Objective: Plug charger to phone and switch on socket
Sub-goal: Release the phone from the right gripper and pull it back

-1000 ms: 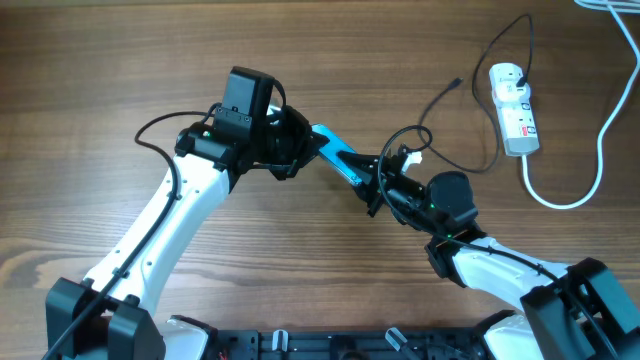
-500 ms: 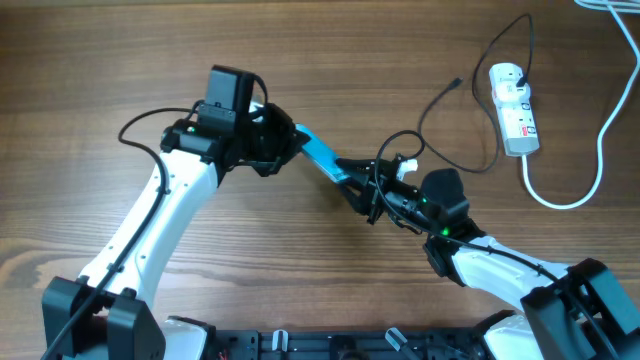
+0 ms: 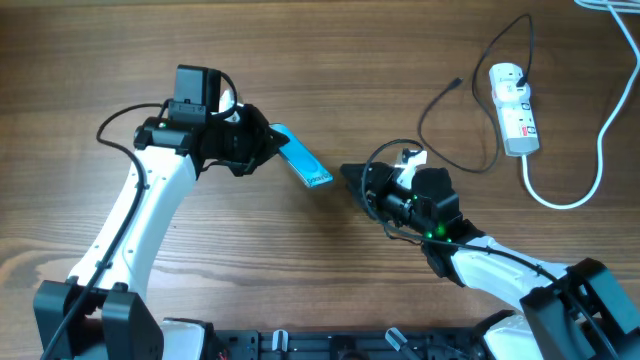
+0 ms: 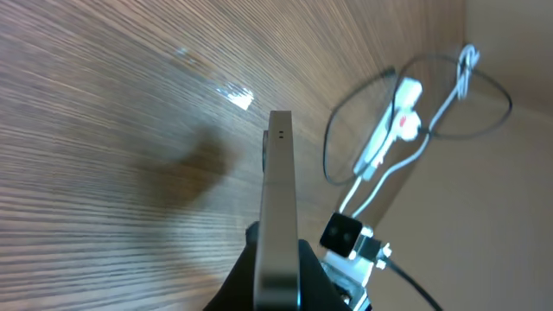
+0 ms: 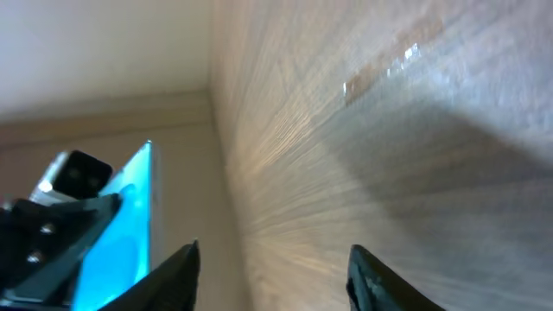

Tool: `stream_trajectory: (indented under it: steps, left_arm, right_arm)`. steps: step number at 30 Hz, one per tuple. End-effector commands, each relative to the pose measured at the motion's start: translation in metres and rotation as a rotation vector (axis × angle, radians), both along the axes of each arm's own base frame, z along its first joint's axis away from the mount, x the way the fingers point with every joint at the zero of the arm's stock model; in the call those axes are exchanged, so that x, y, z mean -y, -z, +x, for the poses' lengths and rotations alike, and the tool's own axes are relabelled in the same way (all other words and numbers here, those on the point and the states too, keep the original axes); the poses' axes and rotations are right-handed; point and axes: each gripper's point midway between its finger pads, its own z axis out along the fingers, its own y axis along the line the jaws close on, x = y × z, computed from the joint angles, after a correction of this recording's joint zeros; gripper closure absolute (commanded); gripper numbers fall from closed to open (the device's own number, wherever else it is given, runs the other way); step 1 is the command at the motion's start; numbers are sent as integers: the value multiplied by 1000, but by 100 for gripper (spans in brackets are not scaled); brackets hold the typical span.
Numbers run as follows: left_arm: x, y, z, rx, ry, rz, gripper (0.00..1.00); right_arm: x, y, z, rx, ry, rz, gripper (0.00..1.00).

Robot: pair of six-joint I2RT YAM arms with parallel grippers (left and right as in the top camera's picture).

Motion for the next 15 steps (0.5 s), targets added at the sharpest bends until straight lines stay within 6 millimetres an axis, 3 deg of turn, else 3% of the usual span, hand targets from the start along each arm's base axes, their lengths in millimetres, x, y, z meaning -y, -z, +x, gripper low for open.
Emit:
stream_trajectory:
  steps: [1,5,10,15]
  left_arm:
    - [11,-8,-2,44,97,-63,96]
    - [27,-3,8,51,151,-161,96]
    - [53,5,15,25,267,-386,96]
    - [65,10,12,-25,345,-555,96]
  right_arm:
    - [6,-6,5,186,-46,-130,36]
    - [19,-19,5,220,-40,-211,31]
    - [58,-32,3,139,77,-430,31]
    - [95,-52,-17,72,170,-558,31]
